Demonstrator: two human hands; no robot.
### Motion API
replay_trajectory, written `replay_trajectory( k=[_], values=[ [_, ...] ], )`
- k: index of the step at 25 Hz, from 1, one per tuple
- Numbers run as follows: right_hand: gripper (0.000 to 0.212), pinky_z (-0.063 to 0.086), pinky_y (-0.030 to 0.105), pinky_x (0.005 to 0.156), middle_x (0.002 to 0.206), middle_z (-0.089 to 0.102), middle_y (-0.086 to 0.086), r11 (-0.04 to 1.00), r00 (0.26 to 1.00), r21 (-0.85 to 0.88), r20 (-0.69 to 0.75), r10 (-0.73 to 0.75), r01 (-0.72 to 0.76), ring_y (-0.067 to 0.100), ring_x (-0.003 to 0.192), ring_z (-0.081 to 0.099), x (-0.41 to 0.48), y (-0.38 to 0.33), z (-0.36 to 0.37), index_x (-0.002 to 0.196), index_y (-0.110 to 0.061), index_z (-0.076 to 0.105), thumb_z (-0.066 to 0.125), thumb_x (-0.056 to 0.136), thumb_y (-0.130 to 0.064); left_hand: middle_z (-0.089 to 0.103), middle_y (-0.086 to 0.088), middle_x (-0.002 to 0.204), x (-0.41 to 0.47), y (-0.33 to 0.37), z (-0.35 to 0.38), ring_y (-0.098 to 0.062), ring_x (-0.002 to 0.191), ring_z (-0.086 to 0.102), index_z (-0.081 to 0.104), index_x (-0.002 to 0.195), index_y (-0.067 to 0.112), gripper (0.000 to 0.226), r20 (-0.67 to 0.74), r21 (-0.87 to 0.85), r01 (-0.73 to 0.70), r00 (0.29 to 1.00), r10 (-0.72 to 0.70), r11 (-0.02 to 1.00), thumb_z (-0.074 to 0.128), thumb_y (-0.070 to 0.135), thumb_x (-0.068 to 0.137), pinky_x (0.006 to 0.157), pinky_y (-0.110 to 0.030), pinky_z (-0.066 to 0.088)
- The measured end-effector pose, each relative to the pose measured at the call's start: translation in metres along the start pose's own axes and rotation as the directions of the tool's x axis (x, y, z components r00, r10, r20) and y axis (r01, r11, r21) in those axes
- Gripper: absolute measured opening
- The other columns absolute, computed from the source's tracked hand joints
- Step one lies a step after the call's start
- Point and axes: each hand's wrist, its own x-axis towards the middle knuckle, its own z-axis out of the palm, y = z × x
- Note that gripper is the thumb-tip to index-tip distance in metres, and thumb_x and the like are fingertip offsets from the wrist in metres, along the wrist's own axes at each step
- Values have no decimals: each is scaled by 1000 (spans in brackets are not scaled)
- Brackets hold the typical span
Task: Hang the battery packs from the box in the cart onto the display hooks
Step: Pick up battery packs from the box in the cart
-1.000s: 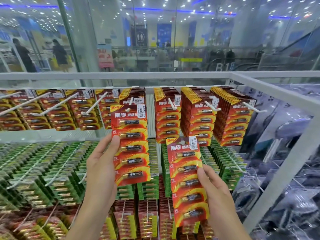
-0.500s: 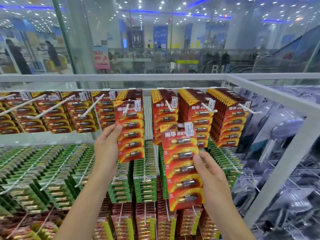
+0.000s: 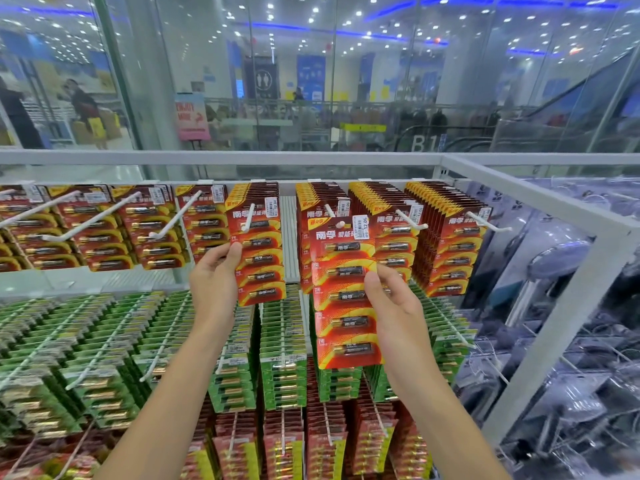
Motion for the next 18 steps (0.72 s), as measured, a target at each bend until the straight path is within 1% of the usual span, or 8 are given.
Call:
replay_trajectory(
  k=[2,4,6,8,10,12,15,18],
  values=[
    [23,52,58,102,118,74,-4,1000,1000,-6,-6,12,-12,28,115,69,11,4,8,114,-39,69,51,104,-50,79,0,103,0,-2,-1,-24,99,76,74,100,30,6,-24,25,-49,998,50,998,68,31,100,89,-51,62],
    [25,58,54,95,111,76,-3,1000,999,-20,-40,8,-9,26,105,72,28,5,19,111,-33,69,48,107,-46,78,3,103,-1,-4,-2,-20,98,76,73,102,30,7,-37,70,-92,995,95,993,66,31,102,86,-45,63],
    [28,60,46,85,103,74,0,998,997,-67,-74,-15,10,26,94,71,48,8,27,109,-30,68,45,108,-46,76,8,104,-3,-7,-1,-12,96,74,73,113,24,15,-48,152,-140,988,149,978,62,30,104,79,-32,62],
    [29,57,44,77,96,71,9,994,996,-105,-88,-23,13,34,85,65,62,12,32,106,-29,68,45,107,-47,74,9,109,-3,-11,-2,-10,101,71,71,126,19,27,-47,232,-186,978,202,955,61,32,105,85,-34,61],
    [28,59,42,80,98,73,8,992,994,-122,-107,-13,0,30,89,68,71,19,29,105,-29,68,48,106,-49,73,10,112,-5,-12,-2,-8,104,69,70,129,19,30,-42,278,-207,973,228,938,61,34,105,91,-37,60],
    [26,57,26,75,94,75,-5,995,991,-99,-130,-9,-4,11,89,72,72,26,21,104,-26,70,52,105,-45,70,12,110,-12,-13,-3,-2,102,65,69,129,18,29,-45,311,-222,968,247,924,60,31,105,89,-28,57],
    [23,57,30,84,98,76,-9,996,986,-82,-165,31,-45,12,92,72,62,43,1,108,-27,72,55,105,-42,70,6,118,-33,-18,-9,-8,109,64,69,129,20,28,-55,326,-234,963,265,916,59,30,106,96,-29,52],
    [21,57,29,91,108,75,-10,994,975,-30,-201,100,-108,7,101,71,38,59,-28,111,-25,72,58,103,-39,72,5,123,-58,-38,-20,-10,115,66,70,128,20,27,-89,273,-170,976,200,947,60,31,105,104,-37,52]
  ],
)
